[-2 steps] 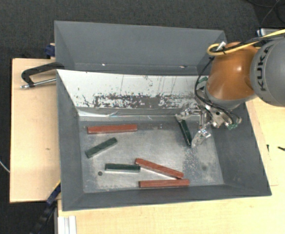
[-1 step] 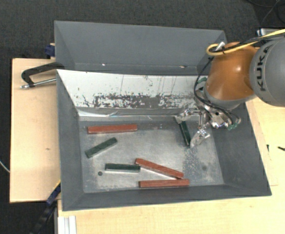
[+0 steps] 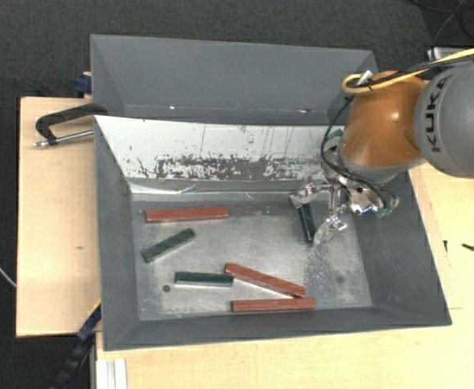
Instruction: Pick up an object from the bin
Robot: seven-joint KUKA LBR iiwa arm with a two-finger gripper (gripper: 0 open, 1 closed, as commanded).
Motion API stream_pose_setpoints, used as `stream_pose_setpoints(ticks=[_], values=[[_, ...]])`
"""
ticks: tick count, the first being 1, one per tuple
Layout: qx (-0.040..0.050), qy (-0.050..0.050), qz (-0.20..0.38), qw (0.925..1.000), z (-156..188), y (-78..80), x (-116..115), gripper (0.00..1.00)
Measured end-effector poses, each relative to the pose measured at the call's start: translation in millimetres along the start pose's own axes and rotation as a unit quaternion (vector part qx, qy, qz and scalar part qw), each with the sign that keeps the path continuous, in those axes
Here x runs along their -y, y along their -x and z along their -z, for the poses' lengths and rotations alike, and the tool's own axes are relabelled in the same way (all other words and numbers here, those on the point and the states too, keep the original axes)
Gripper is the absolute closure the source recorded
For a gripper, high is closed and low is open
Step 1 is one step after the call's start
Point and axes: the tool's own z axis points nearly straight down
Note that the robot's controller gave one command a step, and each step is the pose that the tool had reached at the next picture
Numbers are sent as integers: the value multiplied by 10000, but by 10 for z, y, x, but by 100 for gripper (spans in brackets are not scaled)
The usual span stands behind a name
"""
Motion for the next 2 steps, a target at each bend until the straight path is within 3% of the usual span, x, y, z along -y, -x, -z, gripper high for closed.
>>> stream_pose_setpoints(ticks=[1,2], values=[[-44,38,248,9997,-28,-32,-80,100],[35,22,-156,9999,983,-53,160,100]])
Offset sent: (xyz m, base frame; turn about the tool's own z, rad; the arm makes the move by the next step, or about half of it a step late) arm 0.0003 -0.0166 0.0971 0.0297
